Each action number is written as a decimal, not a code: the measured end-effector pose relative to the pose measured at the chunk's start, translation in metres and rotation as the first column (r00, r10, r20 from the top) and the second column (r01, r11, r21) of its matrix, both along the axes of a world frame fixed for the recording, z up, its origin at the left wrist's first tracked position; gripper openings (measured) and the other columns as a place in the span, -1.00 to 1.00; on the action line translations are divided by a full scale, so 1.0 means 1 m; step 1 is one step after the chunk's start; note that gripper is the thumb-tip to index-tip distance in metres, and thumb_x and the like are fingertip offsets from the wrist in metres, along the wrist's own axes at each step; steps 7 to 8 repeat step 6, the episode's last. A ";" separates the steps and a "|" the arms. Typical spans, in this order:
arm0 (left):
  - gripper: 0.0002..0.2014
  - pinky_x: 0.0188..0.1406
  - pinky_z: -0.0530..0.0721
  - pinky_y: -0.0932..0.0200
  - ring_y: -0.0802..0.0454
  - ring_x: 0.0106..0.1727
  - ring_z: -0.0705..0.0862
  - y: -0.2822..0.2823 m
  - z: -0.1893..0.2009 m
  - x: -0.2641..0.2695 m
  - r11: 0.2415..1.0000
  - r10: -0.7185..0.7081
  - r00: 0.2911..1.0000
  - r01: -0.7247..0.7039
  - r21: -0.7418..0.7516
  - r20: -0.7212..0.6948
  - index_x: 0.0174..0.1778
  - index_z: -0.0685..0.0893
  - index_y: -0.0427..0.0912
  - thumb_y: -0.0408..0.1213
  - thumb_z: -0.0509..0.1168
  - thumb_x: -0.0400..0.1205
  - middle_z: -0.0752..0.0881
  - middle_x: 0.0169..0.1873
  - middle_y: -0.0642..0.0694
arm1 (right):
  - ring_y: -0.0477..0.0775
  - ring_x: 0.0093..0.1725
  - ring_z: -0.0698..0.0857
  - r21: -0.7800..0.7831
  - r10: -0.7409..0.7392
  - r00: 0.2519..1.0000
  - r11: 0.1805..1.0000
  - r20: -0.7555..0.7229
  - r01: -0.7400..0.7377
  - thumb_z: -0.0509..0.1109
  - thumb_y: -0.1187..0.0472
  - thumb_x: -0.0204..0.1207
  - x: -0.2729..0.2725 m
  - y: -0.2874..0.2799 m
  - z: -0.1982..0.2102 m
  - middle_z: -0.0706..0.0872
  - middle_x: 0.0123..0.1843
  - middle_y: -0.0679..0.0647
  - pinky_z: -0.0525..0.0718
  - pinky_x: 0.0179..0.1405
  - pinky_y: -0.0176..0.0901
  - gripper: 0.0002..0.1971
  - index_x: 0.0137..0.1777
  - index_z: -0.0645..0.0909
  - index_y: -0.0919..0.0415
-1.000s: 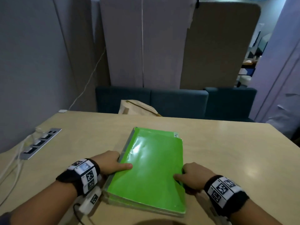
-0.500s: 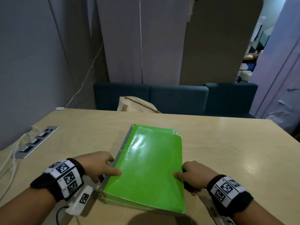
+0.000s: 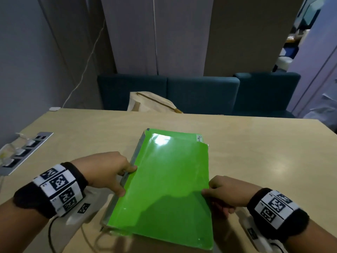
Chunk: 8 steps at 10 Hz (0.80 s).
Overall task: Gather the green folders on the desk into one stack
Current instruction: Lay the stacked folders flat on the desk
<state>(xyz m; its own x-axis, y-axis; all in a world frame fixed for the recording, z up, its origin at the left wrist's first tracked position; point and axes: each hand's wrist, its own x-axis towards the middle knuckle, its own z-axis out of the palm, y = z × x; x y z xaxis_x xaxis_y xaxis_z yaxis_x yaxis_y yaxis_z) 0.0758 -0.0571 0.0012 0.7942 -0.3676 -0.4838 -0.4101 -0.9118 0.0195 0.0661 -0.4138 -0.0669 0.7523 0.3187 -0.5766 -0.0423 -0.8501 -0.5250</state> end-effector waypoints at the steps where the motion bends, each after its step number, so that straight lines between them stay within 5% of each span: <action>1: -0.10 0.11 0.70 0.18 0.28 0.03 0.74 0.003 -0.004 0.001 0.999 -0.032 0.999 0.032 0.027 -0.004 0.73 0.34 0.13 0.23 0.53 0.48 0.83 0.17 0.04 | -0.03 -0.50 0.68 -0.073 0.101 0.995 0.992 0.011 -0.100 0.26 -0.15 0.77 0.009 0.000 0.003 0.71 -0.42 0.09 0.61 -0.47 -0.26 -0.51 -0.20 0.70 0.22; 2: -0.24 -0.07 0.66 0.16 0.15 0.04 0.78 -0.003 -0.004 0.003 0.996 -0.051 0.999 0.052 0.079 -0.013 0.63 0.43 0.15 0.21 0.50 0.51 0.81 0.07 0.03 | -0.32 -0.62 0.58 -0.140 0.178 0.984 0.974 0.010 -0.175 0.24 -0.12 0.79 0.018 0.004 0.004 0.63 -0.46 -0.06 0.56 -0.47 -0.40 -0.53 -0.35 0.59 0.04; 3: -0.39 -0.20 0.48 0.16 0.00 0.08 0.74 -0.009 -0.005 0.004 0.989 -0.076 0.997 0.076 0.129 -0.010 0.48 0.50 0.07 0.12 0.48 0.53 0.75 0.08 -0.02 | -0.27 -0.49 0.57 -0.196 0.234 0.971 0.952 -0.042 -0.237 0.20 -0.15 0.80 0.020 0.009 0.007 0.59 -0.37 -0.08 0.53 -0.38 -0.37 -0.54 -0.30 0.54 0.07; 4: -0.41 -0.19 0.37 0.31 -0.05 0.21 0.67 -0.010 -0.010 0.001 0.995 -0.030 0.998 0.036 0.098 -0.063 0.52 0.44 0.00 -0.02 0.42 0.57 0.62 0.29 -0.03 | -0.01 -0.16 0.70 -0.203 0.196 0.978 0.957 -0.067 -0.205 0.18 -0.21 0.77 0.015 0.011 0.009 0.70 -0.14 0.00 0.60 -0.20 -0.29 -0.56 -0.06 0.63 0.14; 5: -0.33 0.01 0.61 0.21 -0.08 0.27 0.69 -0.009 -0.009 0.002 1.000 0.005 0.999 -0.006 -0.019 -0.049 0.60 0.33 0.06 -0.10 0.33 0.53 0.53 0.47 -0.03 | 0.02 -0.05 0.71 -0.217 0.111 0.988 0.967 -0.105 -0.131 0.15 -0.26 0.75 0.012 0.017 0.020 0.71 -0.07 -0.03 0.63 -0.02 -0.08 -0.56 0.01 0.64 0.08; 6: -0.07 0.33 0.59 0.20 0.05 0.45 0.60 -0.001 0.008 -0.011 0.976 0.122 0.973 -0.155 -0.156 -0.198 0.75 -0.03 0.34 0.15 0.38 0.53 0.40 0.62 0.09 | -0.01 -0.14 0.66 -0.301 0.098 0.989 0.945 -0.108 -0.127 0.13 -0.33 0.72 0.010 0.015 0.044 0.56 -0.24 -0.10 0.60 -0.01 -0.05 -0.54 -0.22 0.49 0.00; 8: -0.07 0.33 0.59 0.20 0.05 0.45 0.60 -0.001 0.008 -0.011 0.976 0.122 0.973 -0.155 -0.156 -0.198 0.75 -0.03 0.34 0.15 0.38 0.53 0.40 0.62 0.09 | -0.01 -0.14 0.66 -0.301 0.098 0.989 0.945 -0.108 -0.127 0.13 -0.33 0.72 0.010 0.015 0.044 0.56 -0.24 -0.10 0.60 -0.01 -0.05 -0.54 -0.22 0.49 0.00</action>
